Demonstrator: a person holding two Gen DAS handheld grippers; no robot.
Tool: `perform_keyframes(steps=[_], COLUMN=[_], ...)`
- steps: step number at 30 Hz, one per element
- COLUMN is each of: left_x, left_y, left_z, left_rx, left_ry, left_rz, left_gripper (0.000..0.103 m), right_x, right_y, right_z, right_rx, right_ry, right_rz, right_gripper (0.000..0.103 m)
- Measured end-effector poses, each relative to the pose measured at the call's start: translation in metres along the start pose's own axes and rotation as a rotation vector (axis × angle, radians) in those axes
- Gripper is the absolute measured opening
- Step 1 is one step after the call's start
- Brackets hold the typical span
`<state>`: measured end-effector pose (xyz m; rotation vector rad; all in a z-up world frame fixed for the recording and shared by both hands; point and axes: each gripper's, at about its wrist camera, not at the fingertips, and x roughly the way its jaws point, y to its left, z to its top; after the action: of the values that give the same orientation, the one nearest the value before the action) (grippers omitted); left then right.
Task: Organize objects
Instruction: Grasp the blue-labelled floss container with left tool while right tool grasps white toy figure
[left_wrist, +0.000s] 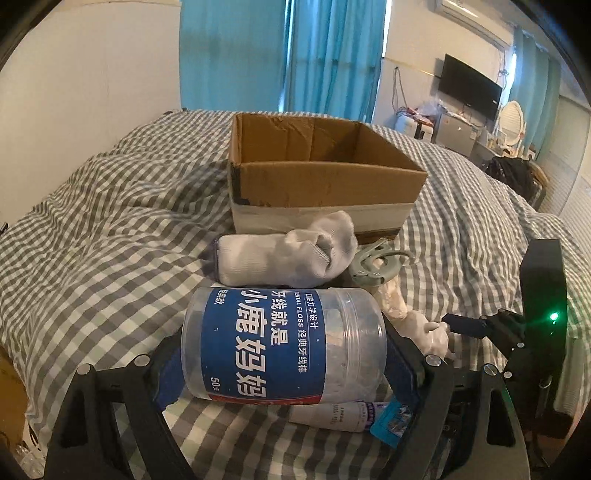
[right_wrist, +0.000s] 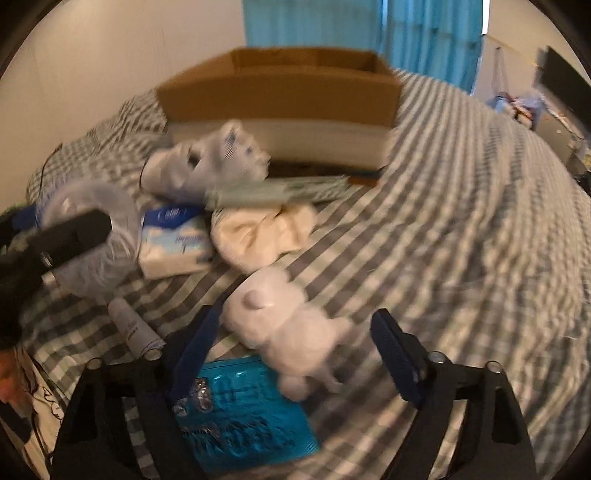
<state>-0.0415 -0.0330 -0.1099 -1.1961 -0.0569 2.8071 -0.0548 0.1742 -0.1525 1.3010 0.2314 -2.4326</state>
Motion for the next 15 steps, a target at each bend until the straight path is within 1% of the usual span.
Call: perform_keyframes(steps=[3, 6, 9, 11, 15], left_x=[0.003, 0.001, -0.006, -0.013, -0.029], left_y=[0.000, -0.001, -0.003, -0.004, -0.008], left_z=[-0.002, -0.002, -0.003, -0.003, -0.003], left_rx=[-0.009, -0.022, -0.023, -0.021, -0.033], left_ry=[0.014, 0.007, -0.004, -0.016, -0.051], left_rz=[0.000, 0.008, 0.013, 0.017, 0.012], left_gripper=[0.089, 0.089, 0.089, 0.089, 0.089], right_x=[0.010, 0.011, 0.009, 0.005, -0.017], right_y=[0.003, 0.001, -0.001, -0.005, -0.011], right_z=[-0.002, -0.004, -0.009, -0.013, -0.016], right_rx=[-0.014, -0.010, -0.011, 0.003, 0.024], right_ry=[0.019, 0.010, 0.008, -0.003, -0.047], right_rz=[-0.004, 0.003, -0.010, -0.015, -0.033], right_gripper=[0.080, 0.079, 0.079, 0.079, 0.079])
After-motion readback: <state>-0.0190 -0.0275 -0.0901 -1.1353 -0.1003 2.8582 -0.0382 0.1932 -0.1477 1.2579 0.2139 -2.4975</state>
